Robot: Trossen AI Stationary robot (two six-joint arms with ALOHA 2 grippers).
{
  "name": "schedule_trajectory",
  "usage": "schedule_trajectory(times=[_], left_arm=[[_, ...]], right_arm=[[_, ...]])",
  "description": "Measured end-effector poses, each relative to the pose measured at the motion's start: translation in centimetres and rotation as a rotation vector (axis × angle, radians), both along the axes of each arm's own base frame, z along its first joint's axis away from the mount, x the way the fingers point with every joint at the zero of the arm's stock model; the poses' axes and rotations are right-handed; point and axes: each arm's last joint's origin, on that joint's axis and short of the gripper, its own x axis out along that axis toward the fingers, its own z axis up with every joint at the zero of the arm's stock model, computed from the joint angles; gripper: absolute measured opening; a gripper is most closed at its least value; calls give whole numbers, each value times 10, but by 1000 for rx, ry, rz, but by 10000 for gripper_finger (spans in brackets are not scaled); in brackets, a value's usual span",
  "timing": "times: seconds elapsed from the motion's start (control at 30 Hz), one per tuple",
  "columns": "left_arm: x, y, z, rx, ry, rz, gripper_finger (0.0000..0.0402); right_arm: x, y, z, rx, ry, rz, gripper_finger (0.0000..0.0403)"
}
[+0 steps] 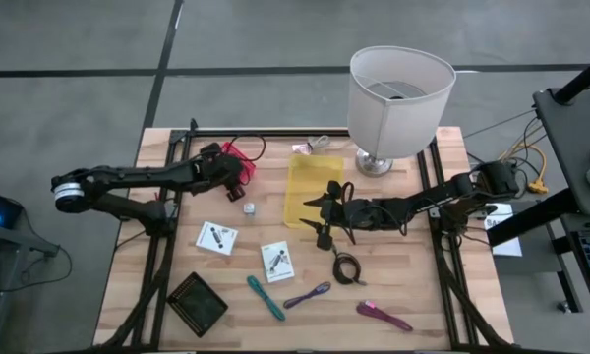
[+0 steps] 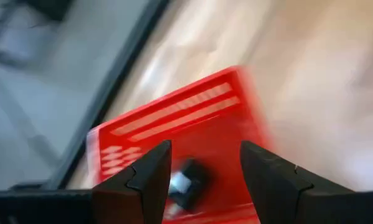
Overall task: Pick and place items into bin
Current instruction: Put the blue charger adapter into the red bin
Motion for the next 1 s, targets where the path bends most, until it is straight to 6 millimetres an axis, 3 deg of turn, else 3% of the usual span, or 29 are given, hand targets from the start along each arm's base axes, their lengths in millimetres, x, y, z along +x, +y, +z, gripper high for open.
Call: schedule_trajectory(times=[0.3, 0.47, 0.63, 1.0], left_arm=[[3, -16, 10, -306, -173, -419, 175], [8, -25, 7, -346, -169, -574, 176], [11, -31, -6, -352, -97, -638, 176], [19, -25, -27, -311, 4, -547, 176]], right_arm=[[0, 0, 0, 0, 0, 0, 215], [0, 0, 0, 0, 0, 0, 215], [0, 0, 0, -1, 3, 0, 215], [0, 0, -1, -26, 14, 8, 215]])
